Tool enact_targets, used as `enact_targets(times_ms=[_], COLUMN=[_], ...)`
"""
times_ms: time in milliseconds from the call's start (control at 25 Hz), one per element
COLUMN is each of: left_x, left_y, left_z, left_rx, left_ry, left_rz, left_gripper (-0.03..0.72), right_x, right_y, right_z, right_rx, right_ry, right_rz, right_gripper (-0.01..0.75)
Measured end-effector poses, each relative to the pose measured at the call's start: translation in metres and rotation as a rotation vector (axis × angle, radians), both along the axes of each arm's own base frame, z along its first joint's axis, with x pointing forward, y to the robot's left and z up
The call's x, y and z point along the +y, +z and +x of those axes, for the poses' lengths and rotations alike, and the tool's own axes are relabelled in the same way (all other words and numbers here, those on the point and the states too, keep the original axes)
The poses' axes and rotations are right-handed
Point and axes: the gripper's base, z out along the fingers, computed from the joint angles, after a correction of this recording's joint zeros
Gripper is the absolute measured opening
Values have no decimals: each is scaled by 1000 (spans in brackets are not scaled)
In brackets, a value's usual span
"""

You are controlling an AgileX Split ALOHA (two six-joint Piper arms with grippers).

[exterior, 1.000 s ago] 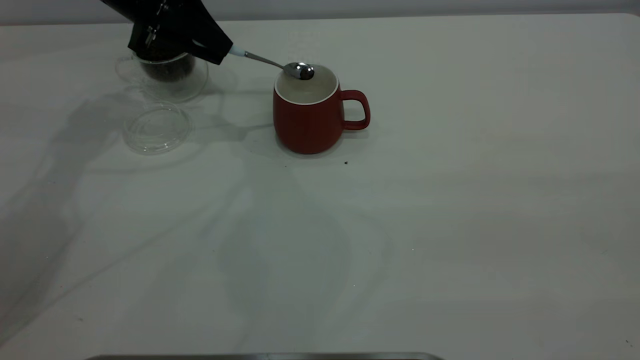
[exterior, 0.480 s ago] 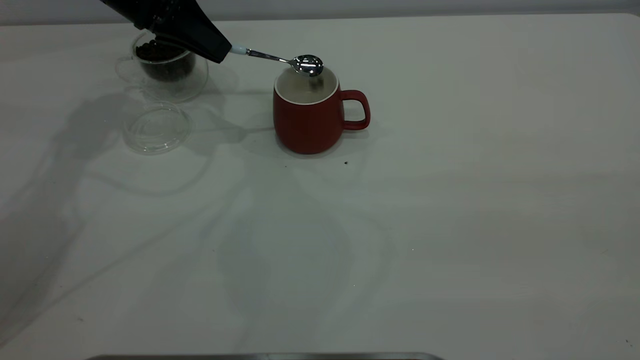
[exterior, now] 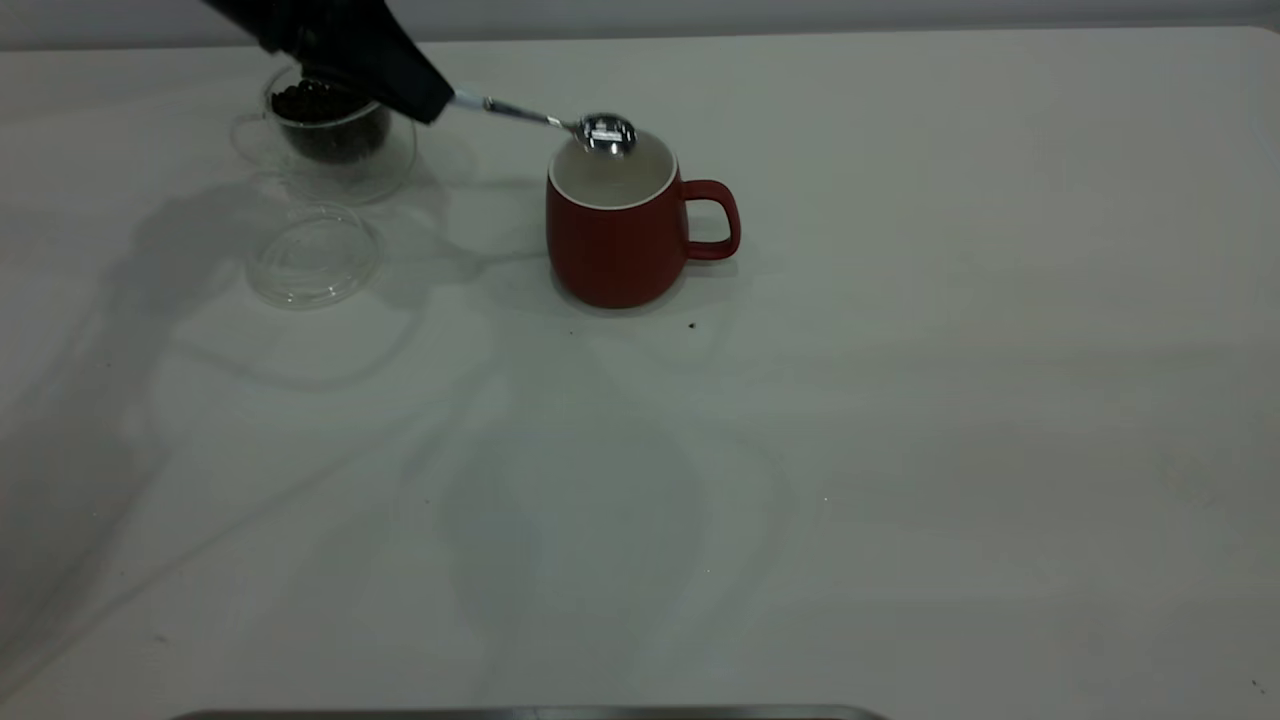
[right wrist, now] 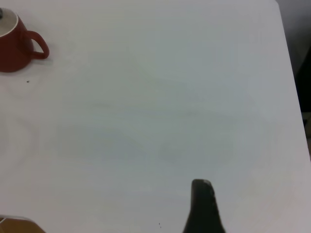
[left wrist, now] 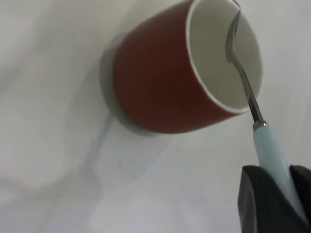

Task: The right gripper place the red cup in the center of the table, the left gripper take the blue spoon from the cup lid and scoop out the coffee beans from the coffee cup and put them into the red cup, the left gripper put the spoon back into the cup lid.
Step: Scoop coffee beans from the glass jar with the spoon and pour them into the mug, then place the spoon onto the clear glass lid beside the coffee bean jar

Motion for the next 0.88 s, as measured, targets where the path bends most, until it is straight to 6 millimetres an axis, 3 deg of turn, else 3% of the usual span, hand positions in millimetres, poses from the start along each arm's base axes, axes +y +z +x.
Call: enact_targets(times_ms=[80,240,400,480,600,760,880], left_x=[7,30,40,42,56,92,123], left_y=[22,96,183,214,206,131,87], left_z=[3,2,-21,-41,-69,-110,-135], left_rx=[12,9,-75,-128,-62,166,246], left_ry=[72,261,378,389,410,434,570], left_rz=[7,5,22,65,102,64,-33], left_gripper=[122,122,122,122,122,122,122], right_x=[0,0,0,0,0,0,0], right_y=[0,0,0,0,0,0,0], right_z=[0,0,0,0,0,0,0], right_rx=[0,0,0,1,1,1,1], right_ry=[0,0,0,0,0,0,0], right_rz=[0,0,0,0,0,0,0], right_gripper=[582,582,582,582,582,582,582])
